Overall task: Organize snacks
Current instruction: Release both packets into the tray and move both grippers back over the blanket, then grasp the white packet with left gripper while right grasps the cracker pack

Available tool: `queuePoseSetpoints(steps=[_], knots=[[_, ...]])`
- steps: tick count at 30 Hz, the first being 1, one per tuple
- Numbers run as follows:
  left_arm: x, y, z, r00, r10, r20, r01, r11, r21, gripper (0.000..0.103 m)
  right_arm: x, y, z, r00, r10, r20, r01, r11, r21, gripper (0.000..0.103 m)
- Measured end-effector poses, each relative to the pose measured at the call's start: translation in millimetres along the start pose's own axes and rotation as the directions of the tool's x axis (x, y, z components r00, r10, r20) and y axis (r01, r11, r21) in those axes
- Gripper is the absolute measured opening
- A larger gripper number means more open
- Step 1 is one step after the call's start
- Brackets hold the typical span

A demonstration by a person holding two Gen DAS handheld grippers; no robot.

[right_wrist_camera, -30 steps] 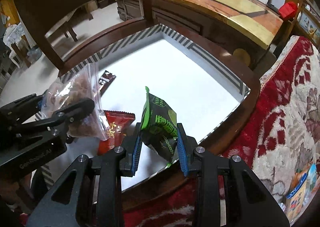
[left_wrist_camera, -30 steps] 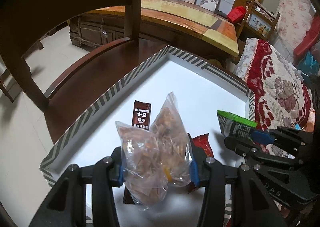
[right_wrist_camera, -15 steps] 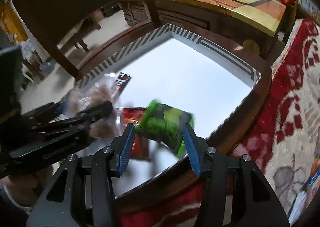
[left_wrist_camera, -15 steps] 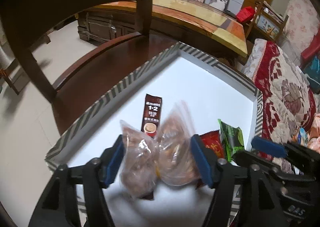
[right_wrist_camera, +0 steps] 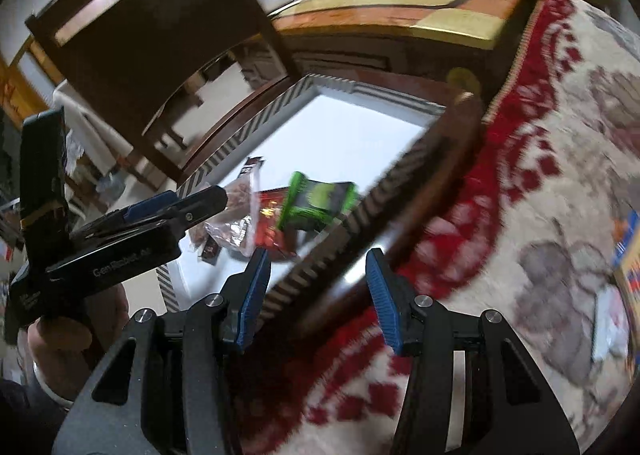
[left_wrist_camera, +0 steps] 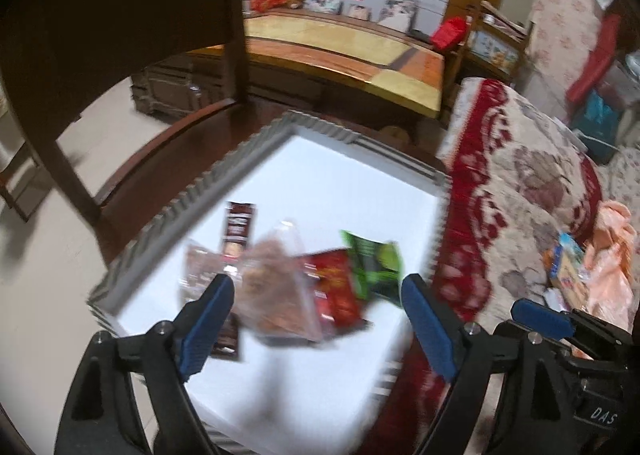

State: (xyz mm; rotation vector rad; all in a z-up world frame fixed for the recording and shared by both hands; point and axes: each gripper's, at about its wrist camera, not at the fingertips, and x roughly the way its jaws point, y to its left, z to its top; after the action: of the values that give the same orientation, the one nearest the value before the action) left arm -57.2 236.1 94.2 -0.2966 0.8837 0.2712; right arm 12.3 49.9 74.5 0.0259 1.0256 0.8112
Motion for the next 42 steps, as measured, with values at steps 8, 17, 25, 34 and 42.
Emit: queuePoseSetpoints(steps=[8, 17, 25, 34, 42], knots=[[-6, -59, -17, 0.996, -0.082, -0.042, 0.085, 0.993, 0.083, 0.088, -48, -40, -29, 0.993, -0.099, 0.059, 0.096, 0.994, 0.059, 0.060], [-6, -116, -35, 0.987, -0.134, -0.088, 0.147, 0.975, 0.166, 0.088, -92, -90, -67, 0.982, -0.175, 0.076, 0.162, 0.975, 0.152, 0.060], [9, -162, -49, 0.967, -0.191, -0.167, 0.226, 0.947, 0.229, 0.088, -124, -147, -102, 0.961, -0.267, 0.070, 0.239, 0.932, 0.272, 0.060], [31, -211, -50, 0.943, -0.227, -0.242, 0.292, 0.915, 0.278, 0.088, -136, -183, -118, 0.952, -0.298, 0.068, 0.259, 0.906, 0.334, 0.060], [54, -246, -50, 0.912, -0.253, -0.322, 0.357, 0.877, 0.321, 0.088, -132, -193, -123, 0.952, -0.302, 0.059, 0.266, 0.905, 0.332, 0.060]])
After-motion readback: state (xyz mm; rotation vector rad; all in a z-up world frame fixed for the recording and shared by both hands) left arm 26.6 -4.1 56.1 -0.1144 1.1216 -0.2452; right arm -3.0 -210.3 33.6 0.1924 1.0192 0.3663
